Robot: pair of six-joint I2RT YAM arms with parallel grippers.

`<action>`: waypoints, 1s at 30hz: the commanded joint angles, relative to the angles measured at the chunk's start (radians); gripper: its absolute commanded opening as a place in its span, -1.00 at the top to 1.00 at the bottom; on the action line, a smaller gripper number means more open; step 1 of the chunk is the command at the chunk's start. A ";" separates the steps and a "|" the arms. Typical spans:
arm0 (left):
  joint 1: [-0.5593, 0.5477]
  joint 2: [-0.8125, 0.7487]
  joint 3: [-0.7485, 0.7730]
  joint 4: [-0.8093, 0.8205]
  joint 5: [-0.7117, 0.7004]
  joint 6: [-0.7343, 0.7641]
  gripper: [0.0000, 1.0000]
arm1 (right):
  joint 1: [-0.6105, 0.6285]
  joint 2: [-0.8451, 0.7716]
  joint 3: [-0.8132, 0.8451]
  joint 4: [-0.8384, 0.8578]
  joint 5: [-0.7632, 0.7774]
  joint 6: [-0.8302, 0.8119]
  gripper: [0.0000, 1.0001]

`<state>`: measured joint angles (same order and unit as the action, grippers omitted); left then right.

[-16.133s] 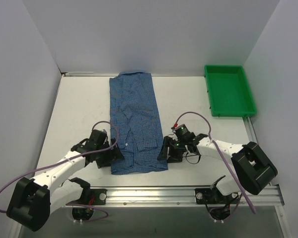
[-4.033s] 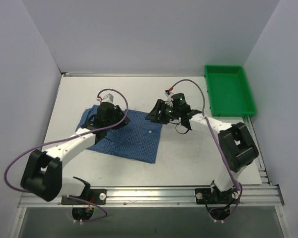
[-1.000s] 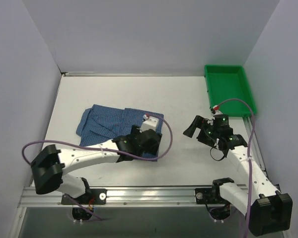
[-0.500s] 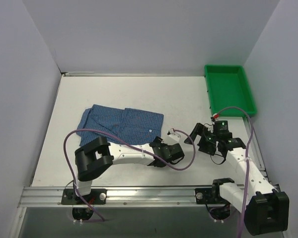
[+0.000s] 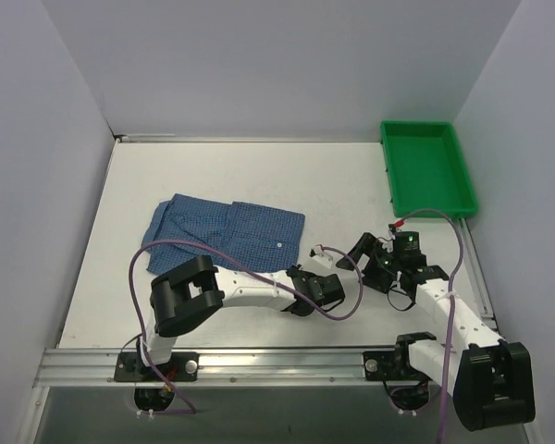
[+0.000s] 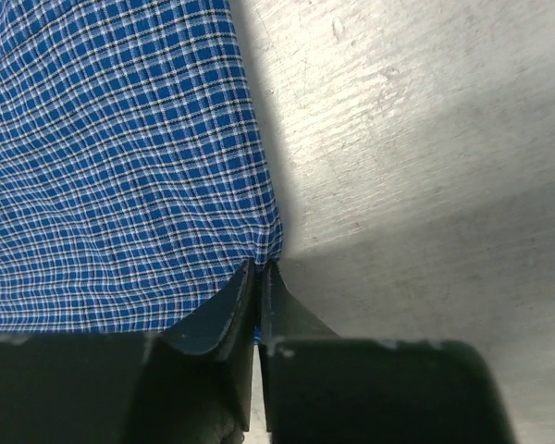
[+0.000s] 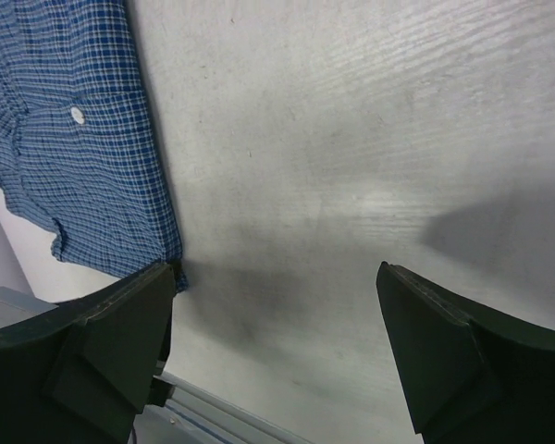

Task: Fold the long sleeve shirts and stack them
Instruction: Fold the shirt

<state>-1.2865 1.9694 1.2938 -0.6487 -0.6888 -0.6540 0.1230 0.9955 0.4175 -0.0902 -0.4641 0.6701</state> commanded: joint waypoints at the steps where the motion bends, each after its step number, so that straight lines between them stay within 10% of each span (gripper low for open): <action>1: 0.001 0.005 0.022 -0.071 -0.008 -0.019 0.86 | 0.004 0.022 -0.034 0.167 -0.054 0.089 -0.93; 18: 0.033 -0.204 0.021 0.001 0.175 -0.024 1.00 | 0.254 0.538 -0.037 0.907 -0.057 0.410 -0.90; 30: 0.056 -0.233 -0.007 0.115 0.277 -0.064 1.00 | 0.386 0.703 0.047 0.929 -0.022 0.428 -0.70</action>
<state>-1.2354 1.7916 1.2865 -0.6212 -0.4641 -0.6979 0.4950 1.6592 0.4641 0.8768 -0.5301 1.1038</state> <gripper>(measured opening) 0.026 0.859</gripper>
